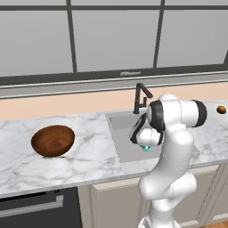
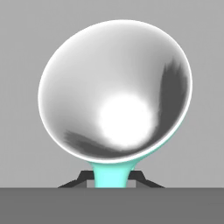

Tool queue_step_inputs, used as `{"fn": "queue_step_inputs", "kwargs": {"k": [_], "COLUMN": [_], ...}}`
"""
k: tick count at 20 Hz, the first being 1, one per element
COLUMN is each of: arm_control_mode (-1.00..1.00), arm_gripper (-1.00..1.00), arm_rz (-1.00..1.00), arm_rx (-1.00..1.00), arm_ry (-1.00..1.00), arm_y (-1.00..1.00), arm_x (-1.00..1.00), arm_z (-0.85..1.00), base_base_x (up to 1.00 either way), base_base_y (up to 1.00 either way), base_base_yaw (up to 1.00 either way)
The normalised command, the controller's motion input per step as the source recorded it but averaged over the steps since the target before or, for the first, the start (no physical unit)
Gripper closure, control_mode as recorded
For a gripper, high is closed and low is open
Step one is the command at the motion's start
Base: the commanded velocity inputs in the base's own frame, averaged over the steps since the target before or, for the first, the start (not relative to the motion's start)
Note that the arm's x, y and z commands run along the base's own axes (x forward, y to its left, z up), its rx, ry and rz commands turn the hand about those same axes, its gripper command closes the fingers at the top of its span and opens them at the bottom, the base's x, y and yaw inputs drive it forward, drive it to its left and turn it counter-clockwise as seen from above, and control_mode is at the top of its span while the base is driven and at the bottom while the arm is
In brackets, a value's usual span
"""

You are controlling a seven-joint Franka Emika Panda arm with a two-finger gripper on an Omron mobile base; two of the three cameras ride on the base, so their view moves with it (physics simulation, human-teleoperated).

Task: Pick the mug and place it in the sink. Pick the bowl and place it in the open cabinet and then close the cabinet.

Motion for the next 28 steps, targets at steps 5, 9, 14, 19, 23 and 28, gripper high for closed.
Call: {"fn": "queue_step_inputs", "kwargs": {"k": [5,9,14,19,23,28], "arm_control_mode": [-1.0,-1.0,-1.0,-1.0,-1.0,-1.0], "arm_gripper": [1.0,1.0,1.0,1.0,-1.0,-1.0], "arm_rz": [0.01,0.02,0.03,0.05,0.05,0.01], "arm_rx": [0.0,0.0,0.0,0.0,0.0,0.0], "arm_ry": [0.0,0.0,0.0,0.0,0.01,0.0], "arm_y": [-0.01,0.0,-0.04,-0.13,-0.02,0.0], "arm_x": [0.06,0.12,0.09,0.0,0.13,0.03], "arm_z": [-0.27,-0.27,-0.28,-0.26,-0.29,-0.07], "base_base_x": [0.0,0.0,0.0,0.0,0.0,0.0], "base_base_y": [0.0,0.0,0.0,0.0,0.0,0.0], "base_base_yaw": [0.0,0.0,0.0,0.0,0.0,0.0]}}
